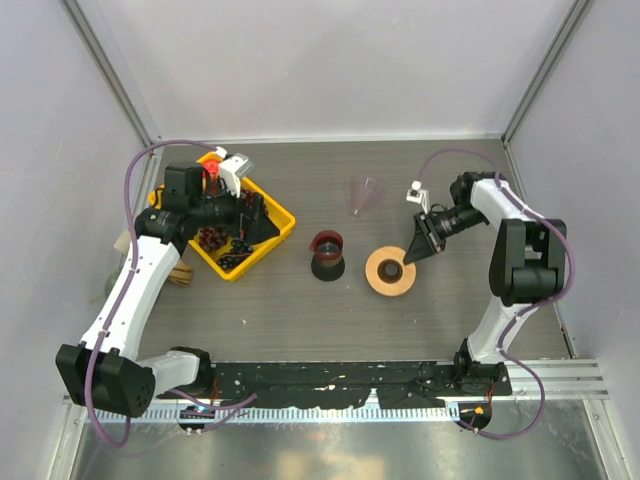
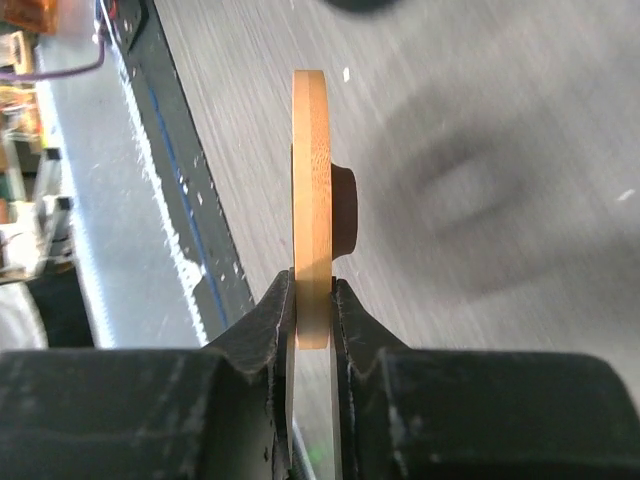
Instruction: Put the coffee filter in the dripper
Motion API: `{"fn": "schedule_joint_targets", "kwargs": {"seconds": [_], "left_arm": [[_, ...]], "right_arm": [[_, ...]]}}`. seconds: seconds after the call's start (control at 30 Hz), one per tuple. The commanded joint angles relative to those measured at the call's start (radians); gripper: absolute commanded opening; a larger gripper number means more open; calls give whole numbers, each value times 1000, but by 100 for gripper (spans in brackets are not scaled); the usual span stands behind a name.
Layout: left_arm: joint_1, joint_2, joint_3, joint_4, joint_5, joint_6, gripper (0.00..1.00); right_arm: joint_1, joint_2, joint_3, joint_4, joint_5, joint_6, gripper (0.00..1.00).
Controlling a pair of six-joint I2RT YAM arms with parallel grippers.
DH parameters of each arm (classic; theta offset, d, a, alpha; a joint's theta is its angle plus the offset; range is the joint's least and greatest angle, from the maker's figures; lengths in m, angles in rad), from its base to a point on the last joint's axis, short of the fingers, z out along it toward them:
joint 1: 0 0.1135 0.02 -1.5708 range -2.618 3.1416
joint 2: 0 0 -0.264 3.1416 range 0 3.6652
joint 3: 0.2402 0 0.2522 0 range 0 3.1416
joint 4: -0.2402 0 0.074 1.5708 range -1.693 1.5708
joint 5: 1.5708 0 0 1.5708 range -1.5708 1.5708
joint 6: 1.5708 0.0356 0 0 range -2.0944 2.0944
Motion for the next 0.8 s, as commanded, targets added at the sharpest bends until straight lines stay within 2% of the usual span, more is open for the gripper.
{"fn": "schedule_joint_targets", "kwargs": {"seconds": [0.0,0.13,0.33,0.4,0.43,0.47,0.5,0.53,0.57,0.6,0.63,0.67,0.7,0.73,0.77], "left_arm": [[4,-32,80,12,19,-1,99],[6,-39,96,-7,54,-35,99],[6,-38,116,-75,129,-35,99],[6,-36,136,-106,144,-12,99],[6,-36,145,-116,154,-12,99],[6,-33,148,-123,161,-12,99],[6,-32,151,-124,175,-12,99],[6,-30,154,-120,189,-23,99],[6,-32,154,-106,204,-41,99],[6,-30,153,-81,221,-61,99],[6,-30,151,-55,247,-98,99],[6,-26,147,-20,279,-139,99],[6,-23,140,29,313,-200,97],[6,-21,122,79,354,-263,96],[6,-21,102,151,385,-341,95]], "right_arm": [[8,-154,136,-251,-172,11,6],[26,-186,224,-238,-299,98,5],[196,-164,320,-212,-410,155,5],[232,-166,360,-137,-422,233,6],[244,-178,370,-82,-422,385,5],[245,-212,368,112,-411,481,5],[247,-233,339,226,-399,749,5],[247,-284,310,516,-366,872,5],[247,-308,228,655,-362,1134,5],[249,-357,180,1001,-362,1263,5],[250,-373,67,1224,-368,1583,5],[255,-381,27,1578,-376,1715,5],[255,-378,-36,1680,-378,1913,5],[258,-370,-56,1812,-379,1975,5],[259,-367,-96,1853,-382,2034,5]]}}
